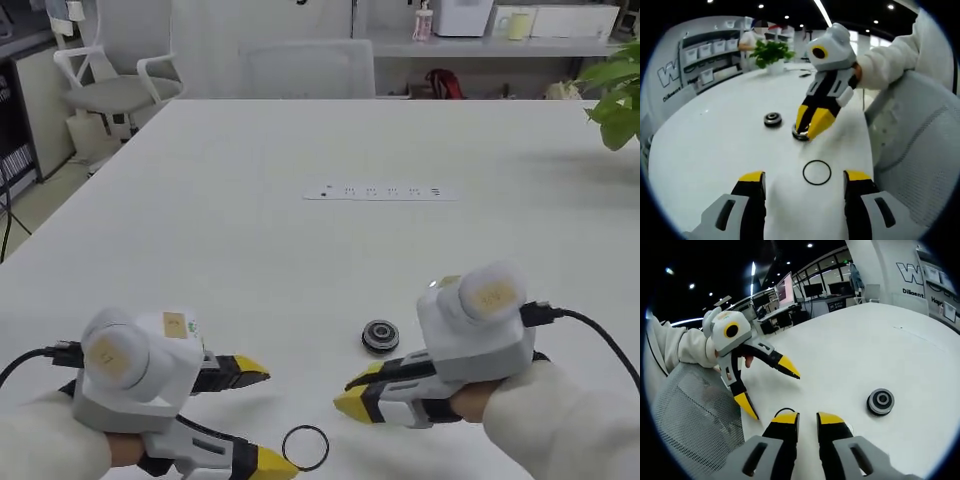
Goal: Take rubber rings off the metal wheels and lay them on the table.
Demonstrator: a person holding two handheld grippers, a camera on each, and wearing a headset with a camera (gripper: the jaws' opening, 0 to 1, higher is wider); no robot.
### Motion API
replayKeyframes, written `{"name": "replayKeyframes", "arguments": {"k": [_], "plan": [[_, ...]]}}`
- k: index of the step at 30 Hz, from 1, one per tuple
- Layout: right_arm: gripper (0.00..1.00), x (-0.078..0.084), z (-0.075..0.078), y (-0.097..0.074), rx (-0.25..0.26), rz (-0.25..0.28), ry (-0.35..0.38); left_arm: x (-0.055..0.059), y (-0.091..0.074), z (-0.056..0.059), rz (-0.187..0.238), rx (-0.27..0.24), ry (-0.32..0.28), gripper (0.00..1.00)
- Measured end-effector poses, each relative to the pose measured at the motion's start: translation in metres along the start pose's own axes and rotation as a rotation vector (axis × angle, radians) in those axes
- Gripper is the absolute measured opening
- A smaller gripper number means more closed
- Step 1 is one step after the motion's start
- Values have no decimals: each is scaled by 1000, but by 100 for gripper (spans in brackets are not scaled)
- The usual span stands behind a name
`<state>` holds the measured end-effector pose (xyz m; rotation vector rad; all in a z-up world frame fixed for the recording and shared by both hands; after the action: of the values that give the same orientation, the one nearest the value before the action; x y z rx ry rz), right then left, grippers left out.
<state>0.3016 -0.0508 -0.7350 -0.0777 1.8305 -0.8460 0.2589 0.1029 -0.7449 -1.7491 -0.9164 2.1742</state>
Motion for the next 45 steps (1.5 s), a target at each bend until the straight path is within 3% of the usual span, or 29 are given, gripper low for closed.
{"name": "replayKeyframes", "arguments": {"k": [11, 16, 21, 30, 36, 39, 45], "plan": [[14, -22, 17, -23, 34, 140, 42, -1, -3, -3, -6, -27, -13, 64], [18, -35, 26, -38, 62, 237, 63, -5, -7, -7, 15, -49, -20, 64], [23, -40, 34, -48, 77, 282, 69, -5, -8, -9, 16, -57, -24, 64], [37, -34, 48, -59, 124, 308, 87, -12, -1, -6, 32, -31, -26, 64], [42, -24, 56, -60, 141, 287, 95, -28, -1, -9, 75, -25, -11, 63], [43, -22, 57, -59, 145, 280, 103, -33, -2, -10, 75, -30, 9, 63], [44, -13, 59, -56, 148, 238, 99, -59, -3, -13, 117, 3, 16, 64]]}}
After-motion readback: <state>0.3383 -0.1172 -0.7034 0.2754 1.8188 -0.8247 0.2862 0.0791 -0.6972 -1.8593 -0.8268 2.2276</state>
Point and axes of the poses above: the centre of the closed fingertips' face, and the gripper's own axes: y roughly forward along the fingers, z roughly to its right, x roughly out of its underside, the point moved 7 cm from there along -y, roughly backward along the fingers, and after that the axes turned 8 degrees about x, right-handed, at the moved point
